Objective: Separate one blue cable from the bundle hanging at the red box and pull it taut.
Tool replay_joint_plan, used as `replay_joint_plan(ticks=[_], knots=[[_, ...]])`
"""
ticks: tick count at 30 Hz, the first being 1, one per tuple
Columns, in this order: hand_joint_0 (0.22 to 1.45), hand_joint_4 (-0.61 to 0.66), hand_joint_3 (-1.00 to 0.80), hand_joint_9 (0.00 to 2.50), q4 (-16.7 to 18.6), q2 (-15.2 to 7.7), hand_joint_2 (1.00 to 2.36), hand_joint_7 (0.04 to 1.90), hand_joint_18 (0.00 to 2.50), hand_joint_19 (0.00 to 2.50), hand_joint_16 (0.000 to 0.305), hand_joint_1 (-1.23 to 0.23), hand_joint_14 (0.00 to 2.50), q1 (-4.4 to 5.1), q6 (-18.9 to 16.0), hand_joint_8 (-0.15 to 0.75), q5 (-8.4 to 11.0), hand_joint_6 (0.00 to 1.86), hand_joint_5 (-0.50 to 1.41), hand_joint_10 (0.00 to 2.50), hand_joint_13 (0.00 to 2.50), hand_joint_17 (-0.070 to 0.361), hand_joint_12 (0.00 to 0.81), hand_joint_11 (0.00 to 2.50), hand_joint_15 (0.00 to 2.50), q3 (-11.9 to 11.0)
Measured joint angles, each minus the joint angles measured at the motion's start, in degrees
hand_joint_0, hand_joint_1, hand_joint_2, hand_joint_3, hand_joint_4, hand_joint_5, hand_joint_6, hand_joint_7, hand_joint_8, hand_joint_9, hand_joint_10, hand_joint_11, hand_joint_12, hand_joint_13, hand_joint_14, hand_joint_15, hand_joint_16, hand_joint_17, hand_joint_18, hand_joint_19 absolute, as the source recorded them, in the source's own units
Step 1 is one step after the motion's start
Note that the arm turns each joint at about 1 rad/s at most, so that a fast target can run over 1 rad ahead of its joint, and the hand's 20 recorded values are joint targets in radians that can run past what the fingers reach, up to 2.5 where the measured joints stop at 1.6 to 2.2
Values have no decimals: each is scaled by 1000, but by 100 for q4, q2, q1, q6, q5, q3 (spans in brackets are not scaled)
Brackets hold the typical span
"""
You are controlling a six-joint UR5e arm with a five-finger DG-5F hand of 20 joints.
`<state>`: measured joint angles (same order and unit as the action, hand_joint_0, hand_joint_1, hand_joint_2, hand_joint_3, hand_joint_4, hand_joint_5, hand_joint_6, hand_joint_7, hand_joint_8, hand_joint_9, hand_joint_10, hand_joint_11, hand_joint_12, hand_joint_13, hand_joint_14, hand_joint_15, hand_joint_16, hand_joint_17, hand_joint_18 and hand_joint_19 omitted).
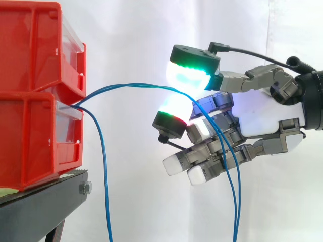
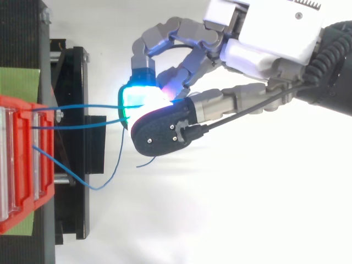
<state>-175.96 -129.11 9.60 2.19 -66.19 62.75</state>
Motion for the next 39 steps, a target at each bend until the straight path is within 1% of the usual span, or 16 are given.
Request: replay_joint_plan(ticks=[6,8,10,11,14,17,19,22,23,24,26,28,31,34,37,39], knots=[[524,161,-500,1223,0,0,1000,1127,775,455,43,-583,12,6,-13,390,-7,929,-133,19,838,96,352,715,350,0],[583,151,-500,1213,0,0,1000,1157,753,463,40,-614,12,8,-19,376,-8,927,-136,18,826,91,343,727,357,0],[604,145,-500,1213,0,0,1000,1180,750,465,40,-646,12,8,-23,374,-8,926,-135,19,826,90,342,740,357,1],[621,161,-439,1211,0,0,1006,1211,749,466,40,-708,14,7,-24,377,-8,923,-135,19,824,90,342,742,357,0],[655,151,-351,1192,0,0,1013,1227,746,458,40,-800,14,7,-25,373,-8,928,-138,18,821,90,342,730,357,1],[685,119,-267,1180,0,0,1018,1289,750,457,40,-841,12,8,-21,374,-8,931,-139,19,821,89,340,749,359,1],[699,79,-252,1175,0,0,1019,1260,753,459,39,-849,12,11,-19,369,-8,943,-143,16,821,89,339,745,360,1],[726,49,-282,1148,0,0,1017,1240,753,444,39,-858,12,13,-17,363,-8,952,-149,18,816,88,337,749,352,0],[769,74,-357,1133,0,0,1013,1287,738,433,39,-881,12,14,-16,355,-8,952,-153,16,805,88,336,745,347,1],[777,76,-378,1133,0,0,1011,1295,733,433,39,-884,12,14,-16,354,-8,952,-153,16,802,87,334,742,348,0],[795,61,-500,1115,0,0,1000,1303,720,407,38,-889,12,15,-15,346,-11,953,-154,18,773,86,326,723,335,0],[776,75,-500,1106,0,0,1000,1310,730,379,39,-905,13,15,-14,343,-13,952,-156,18,757,87,324,728,327,0],[706,140,-500,1088,0,0,1000,1297,712,388,39,-938,11,15,-16,336,-16,942,-145,19,747,87,325,725,321,0],[577,141,-500,1117,0,0,1000,1147,712,410,39,-952,11,15,-16,340,-17,938,-132,18,748,88,327,710,325,0],[466,154,-500,1138,0,0,1000,1136,747,397,45,-899,11,15,-15,364,-17,928,-127,15,770,102,361,704,334,0],[436,158,-500,1149,0,-1,1000,1101,762,413,48,-840,10,15,-10,376,-14,926,-128,17,782,108,373,702,332,0]])
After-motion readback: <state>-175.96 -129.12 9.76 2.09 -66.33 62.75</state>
